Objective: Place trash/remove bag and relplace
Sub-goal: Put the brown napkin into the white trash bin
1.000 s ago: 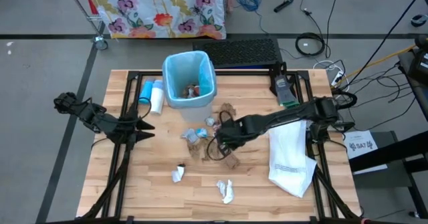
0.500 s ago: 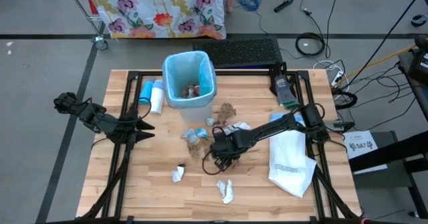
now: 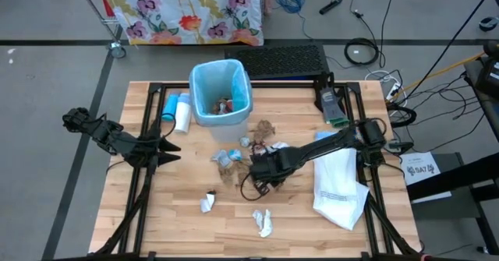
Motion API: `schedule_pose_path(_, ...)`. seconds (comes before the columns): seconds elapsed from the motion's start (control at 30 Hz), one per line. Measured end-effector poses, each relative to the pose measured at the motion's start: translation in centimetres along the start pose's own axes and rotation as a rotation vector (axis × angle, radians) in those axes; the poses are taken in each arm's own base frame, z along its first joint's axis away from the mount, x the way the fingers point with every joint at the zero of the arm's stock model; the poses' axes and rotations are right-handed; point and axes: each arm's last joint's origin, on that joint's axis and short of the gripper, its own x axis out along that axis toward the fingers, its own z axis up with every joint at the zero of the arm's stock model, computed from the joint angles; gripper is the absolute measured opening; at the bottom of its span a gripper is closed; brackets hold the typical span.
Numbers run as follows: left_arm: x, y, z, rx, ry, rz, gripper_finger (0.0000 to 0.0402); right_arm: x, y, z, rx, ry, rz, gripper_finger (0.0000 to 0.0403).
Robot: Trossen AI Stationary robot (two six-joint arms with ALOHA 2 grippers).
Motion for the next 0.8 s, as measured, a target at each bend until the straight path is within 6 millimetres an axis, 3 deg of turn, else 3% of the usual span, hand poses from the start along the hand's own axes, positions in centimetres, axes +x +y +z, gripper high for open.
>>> schedule_pose_path(0.23,0.0,0.0,0.1,0.003,-0.006,-0.004,0.0191,-7.3,-2.3,-0.1,0.066,-0.165,0.114,0.0001)
schedule_pose_path(0.53,0.0,0.2,0.3,-0.057,-0.086,0.073,0.0191,-17.8,-6.5,0.2,0.099,-0.611,0.203,0.0001)
schedule_pose_path(0.67,0.0,0.2,0.4,-0.112,-0.105,0.089,0.0191,-21.6,-7.8,2.1,0.017,-0.781,0.216,0.0000)
schedule_pose_path(0.8,0.0,0.3,0.4,-0.179,-0.127,0.104,0.0191,-24.0,-8.7,5.4,-0.106,-0.901,0.269,0.0000)
